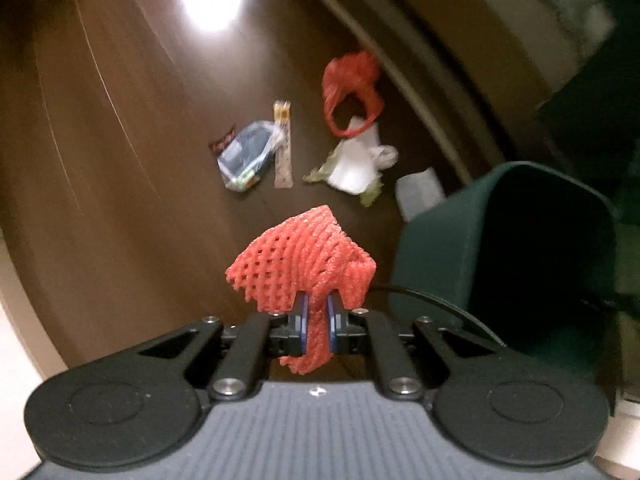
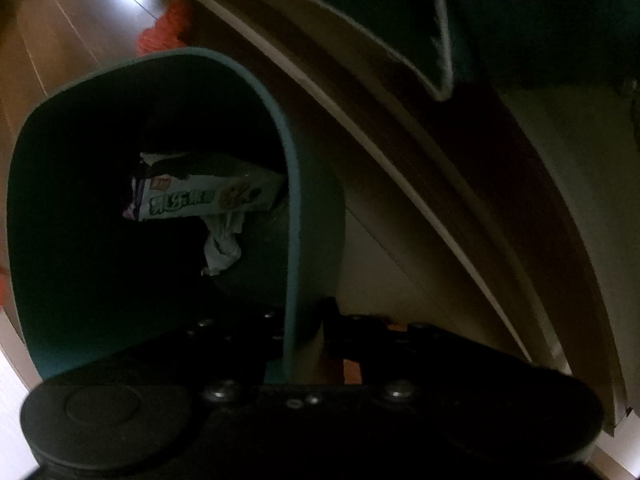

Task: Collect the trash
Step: 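Grasp the orange foam fruit net with the left tool, then carry the orange net over the wastebasket and open the left tool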

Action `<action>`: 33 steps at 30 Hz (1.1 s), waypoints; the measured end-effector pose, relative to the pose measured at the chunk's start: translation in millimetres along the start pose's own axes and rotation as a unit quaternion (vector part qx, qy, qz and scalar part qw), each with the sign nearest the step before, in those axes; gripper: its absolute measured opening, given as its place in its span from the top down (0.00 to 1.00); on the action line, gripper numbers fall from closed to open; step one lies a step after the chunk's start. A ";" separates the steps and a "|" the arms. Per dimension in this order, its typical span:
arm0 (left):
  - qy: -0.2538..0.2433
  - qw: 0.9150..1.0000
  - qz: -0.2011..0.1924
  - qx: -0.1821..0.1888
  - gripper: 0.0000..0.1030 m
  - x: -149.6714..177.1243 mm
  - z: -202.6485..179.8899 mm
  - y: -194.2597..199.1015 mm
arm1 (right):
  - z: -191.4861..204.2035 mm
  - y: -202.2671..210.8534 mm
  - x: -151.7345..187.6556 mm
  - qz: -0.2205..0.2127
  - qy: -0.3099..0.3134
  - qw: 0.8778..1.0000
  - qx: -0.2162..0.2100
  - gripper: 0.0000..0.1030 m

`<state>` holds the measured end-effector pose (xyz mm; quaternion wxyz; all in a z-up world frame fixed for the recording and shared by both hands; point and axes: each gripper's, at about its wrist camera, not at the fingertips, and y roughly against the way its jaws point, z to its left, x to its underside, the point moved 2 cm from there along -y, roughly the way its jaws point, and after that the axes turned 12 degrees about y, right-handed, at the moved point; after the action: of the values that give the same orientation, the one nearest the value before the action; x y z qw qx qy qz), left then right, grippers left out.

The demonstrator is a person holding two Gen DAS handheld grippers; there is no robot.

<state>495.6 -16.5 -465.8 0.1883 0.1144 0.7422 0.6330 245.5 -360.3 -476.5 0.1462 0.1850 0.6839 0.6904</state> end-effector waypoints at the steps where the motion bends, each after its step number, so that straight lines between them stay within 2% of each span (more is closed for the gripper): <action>1: -0.008 1.000 -0.005 0.004 0.92 2.4 -3.4 18.8 | 2.1 4.4 -1.7 -0.003 0.005 1.000 0.003 0.92; 6: -0.051 0.998 -0.023 0.035 0.92 15.6 -36.3 84.2 | 10.3 20.2 -2.7 -0.013 0.010 1.000 0.007 0.92; 10: -0.093 0.994 -0.014 0.063 0.92 21.9 -74.7 103.9 | 14.3 25.6 4.0 -0.017 0.008 1.000 -0.002 0.92; 12: -0.116 0.992 -0.009 0.058 0.92 29.6 -96.4 101.3 | 17.1 26.4 7.0 -0.016 0.011 1.000 -0.007 0.92; 14: -0.119 0.991 0.009 0.067 0.92 33.1 -111.8 91.4 | 16.9 26.5 10.1 -0.015 0.017 1.000 -0.011 0.92; 16: -0.124 0.990 0.022 0.059 0.92 38.4 -123.3 78.5 | 17.3 20.0 12.6 -0.013 0.023 0.999 -0.017 0.92; 21: -0.124 0.990 0.067 0.024 0.92 54.6 -143.4 39.8 | 11.8 7.9 13.1 -0.003 0.034 0.999 -0.037 0.92; 29: -0.135 0.985 0.108 0.009 0.91 69.8 -160.3 16.4 | 5.8 8.7 9.5 0.000 0.045 0.998 -0.044 0.91; 31: -0.134 0.984 0.117 0.010 0.87 68.6 -161.2 14.5 | 7.7 8.8 11.7 0.001 0.043 0.998 -0.043 0.91; 32: -0.132 0.984 0.121 0.011 0.81 68.2 -160.7 13.4 | 8.5 8.9 12.3 0.002 0.043 0.998 -0.044 0.91; 33: -0.130 0.984 0.122 0.009 0.71 67.0 -158.9 13.3 | 18.4 14.3 14.5 0.002 0.043 0.998 -0.043 0.91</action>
<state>366.7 -129.2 -441.5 0.2030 0.2871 0.6974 0.6245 241.7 -337.6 -461.5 0.1231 0.1506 0.6587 0.7268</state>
